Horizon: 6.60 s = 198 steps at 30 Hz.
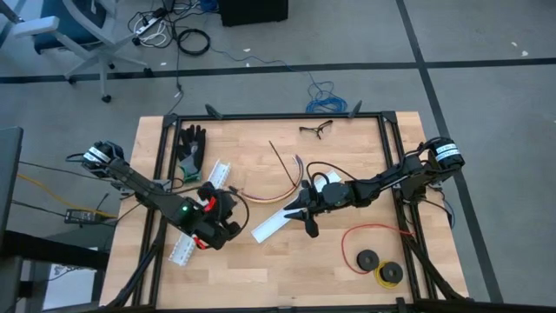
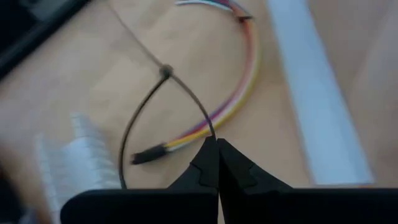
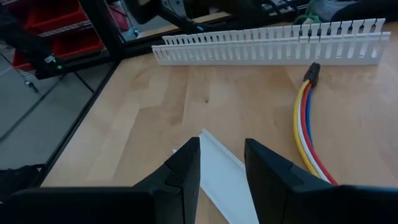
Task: Ziptie cables
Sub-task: Wrap the cables together using a zip tie
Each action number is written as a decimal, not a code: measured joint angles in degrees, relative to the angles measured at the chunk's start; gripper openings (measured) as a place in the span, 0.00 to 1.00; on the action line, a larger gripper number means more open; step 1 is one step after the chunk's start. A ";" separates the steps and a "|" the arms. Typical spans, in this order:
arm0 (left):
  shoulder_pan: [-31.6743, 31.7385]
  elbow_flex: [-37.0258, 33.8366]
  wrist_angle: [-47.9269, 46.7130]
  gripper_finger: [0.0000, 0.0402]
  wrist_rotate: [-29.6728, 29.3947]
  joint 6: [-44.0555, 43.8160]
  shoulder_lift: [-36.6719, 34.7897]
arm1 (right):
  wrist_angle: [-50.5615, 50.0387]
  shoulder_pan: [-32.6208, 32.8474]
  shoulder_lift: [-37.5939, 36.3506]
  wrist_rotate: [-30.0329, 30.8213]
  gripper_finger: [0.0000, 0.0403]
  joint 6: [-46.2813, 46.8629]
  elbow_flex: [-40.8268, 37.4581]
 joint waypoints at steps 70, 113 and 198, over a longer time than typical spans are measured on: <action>1.50 0.00 10.58 0.12 -20.42 0.43 13.40 | -4.37 -16.80 20.65 -5.53 0.00 4.61 30.16; 1.52 -23.34 38.48 0.12 -10.44 30.41 -10.80 | -3.31 -28.14 20.48 -35.18 0.00 -7.83 30.08; 44.16 -46.51 105.26 0.12 56.05 60.58 -21.62 | 4.03 -17.06 20.63 -11.61 0.00 -13.90 30.10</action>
